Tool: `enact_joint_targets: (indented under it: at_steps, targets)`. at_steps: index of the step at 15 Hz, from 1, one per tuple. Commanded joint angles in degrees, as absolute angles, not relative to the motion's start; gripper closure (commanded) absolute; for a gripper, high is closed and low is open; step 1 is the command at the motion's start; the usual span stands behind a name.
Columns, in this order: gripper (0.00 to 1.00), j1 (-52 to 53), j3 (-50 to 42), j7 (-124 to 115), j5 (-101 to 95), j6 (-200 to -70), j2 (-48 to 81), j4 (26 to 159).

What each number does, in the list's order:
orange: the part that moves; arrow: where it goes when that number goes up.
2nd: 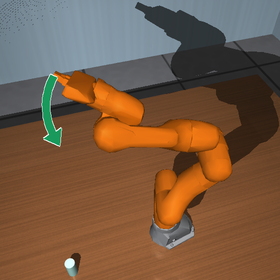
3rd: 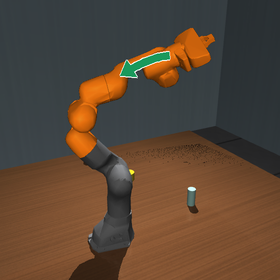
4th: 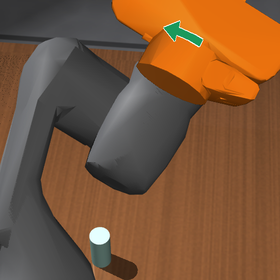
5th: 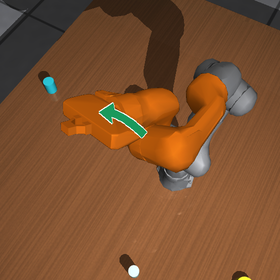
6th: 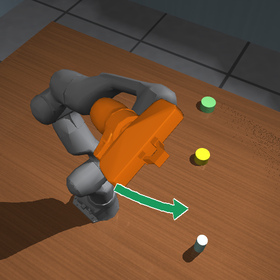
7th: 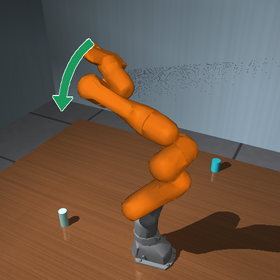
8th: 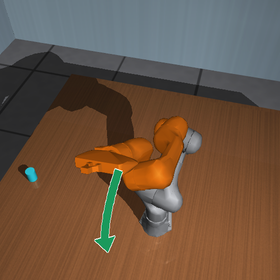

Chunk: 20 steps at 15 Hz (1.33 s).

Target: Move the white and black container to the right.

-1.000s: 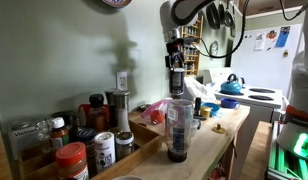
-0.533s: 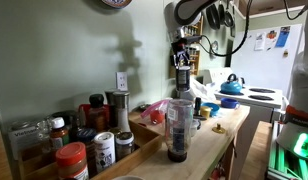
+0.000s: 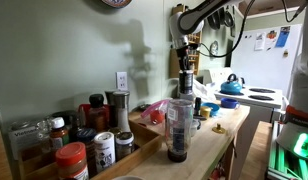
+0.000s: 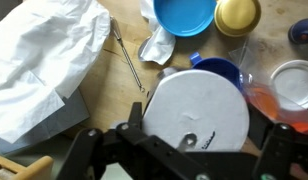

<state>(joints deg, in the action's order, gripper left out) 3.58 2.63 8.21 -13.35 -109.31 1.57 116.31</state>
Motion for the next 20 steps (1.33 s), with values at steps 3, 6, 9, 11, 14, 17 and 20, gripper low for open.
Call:
enact_joint_targets:
  at_steps: [3, 6, 9, 11, 14, 17, 20]
  targets:
    - [0.29, 2.96, 2.55, 11.24, -13.33, -109.26, 2.04, 115.73]
    - [0.29, 2.90, 2.60, 11.38, -13.55, -118.25, 3.97, 116.90]
    - [0.29, 2.87, 2.57, 11.17, -13.42, -124.91, 6.01, 118.11]
    - [0.29, 3.10, 1.91, 8.36, -17.75, -125.03, 6.83, 118.43]
    - [0.29, 2.84, 0.88, 5.75, -21.61, -124.08, 7.72, 118.62]
    - [0.29, 2.81, 0.58, 5.95, -21.85, -124.62, 9.20, 118.20]
    - [0.29, 2.85, 0.94, 7.43, -20.83, -124.44, 10.40, 117.84]
